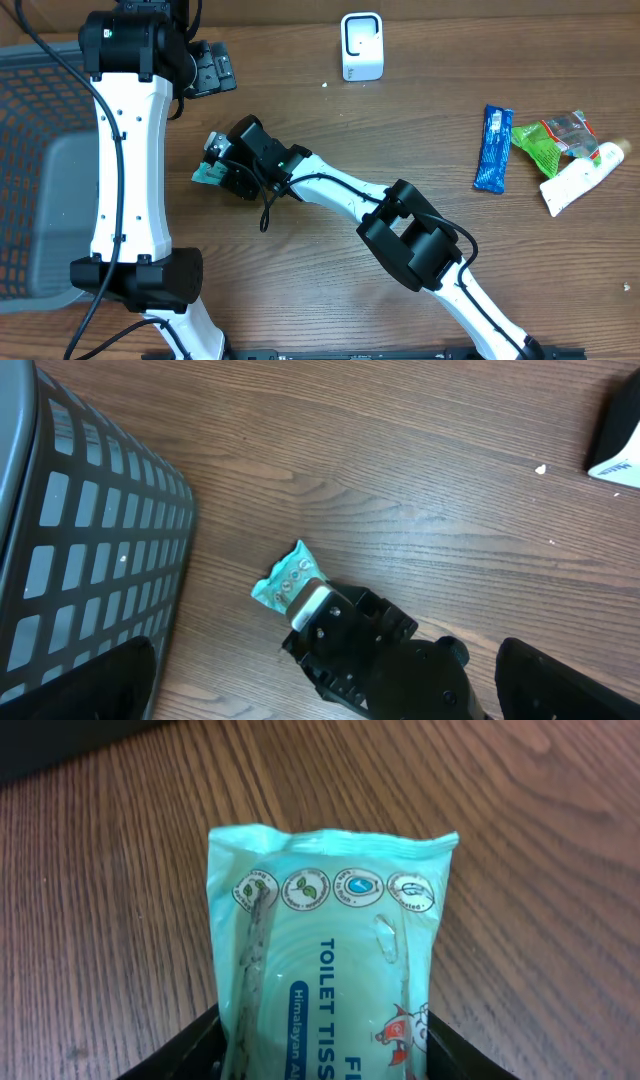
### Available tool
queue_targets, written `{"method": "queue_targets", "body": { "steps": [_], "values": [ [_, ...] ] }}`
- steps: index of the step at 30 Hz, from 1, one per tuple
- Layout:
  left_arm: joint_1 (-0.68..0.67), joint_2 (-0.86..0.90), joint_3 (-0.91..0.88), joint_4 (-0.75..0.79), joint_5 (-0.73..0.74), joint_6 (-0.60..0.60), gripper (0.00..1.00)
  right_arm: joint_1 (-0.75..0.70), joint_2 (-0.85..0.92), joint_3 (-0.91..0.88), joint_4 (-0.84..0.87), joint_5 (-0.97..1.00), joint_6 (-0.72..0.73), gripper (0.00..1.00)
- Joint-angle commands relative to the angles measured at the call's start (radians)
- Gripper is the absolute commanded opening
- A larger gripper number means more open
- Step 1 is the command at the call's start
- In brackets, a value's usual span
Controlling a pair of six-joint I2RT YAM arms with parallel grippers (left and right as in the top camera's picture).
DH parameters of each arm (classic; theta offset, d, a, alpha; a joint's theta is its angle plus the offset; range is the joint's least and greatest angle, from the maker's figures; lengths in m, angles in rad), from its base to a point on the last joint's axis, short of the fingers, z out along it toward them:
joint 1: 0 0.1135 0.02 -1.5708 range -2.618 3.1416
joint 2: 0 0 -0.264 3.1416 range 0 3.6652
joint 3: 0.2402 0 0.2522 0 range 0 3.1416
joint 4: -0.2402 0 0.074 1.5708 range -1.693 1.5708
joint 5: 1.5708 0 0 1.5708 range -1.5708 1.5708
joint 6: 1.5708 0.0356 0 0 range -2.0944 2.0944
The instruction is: Scan the item barcode
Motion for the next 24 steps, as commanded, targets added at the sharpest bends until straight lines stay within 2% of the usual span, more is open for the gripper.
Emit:
{"method": "queue_targets", "body": {
  "steps": [1,5,16,22,23,24],
  "values": [
    [-0.001,0.002,0.000,0.002,-0.013,0.016,1.00,-0.010,-0.012,0.021,-0.047,-0.005,0.037,0.52],
    [-0.001,0.002,0.000,0.002,-0.013,0.016,1.00,-0.027,-0.066,0.021,-0.149,-0.005,0.055,0.47],
    [-0.001,0.002,0.000,0.002,-0.013,0.016,0.99,-0.203,-0.164,0.021,-0.548,-0.002,0.361,0.46],
    [-0.001,0.002,0.000,0.002,-0.013,0.016,1.00,-0.350,-0.164,0.021,-0.753,-0.007,0.382,0.47],
    [-0.001,0.002,0.000,0.002,-0.013,0.016,1.00,-0.372,-0.164,0.021,-0.772,-0.018,0.381,0.51],
    [-0.001,0.002,0.000,0.002,-0.013,0.016,1.00,-0.398,-0.165,0.022,-0.795,-0.034,0.377,0.61]
  ]
}}
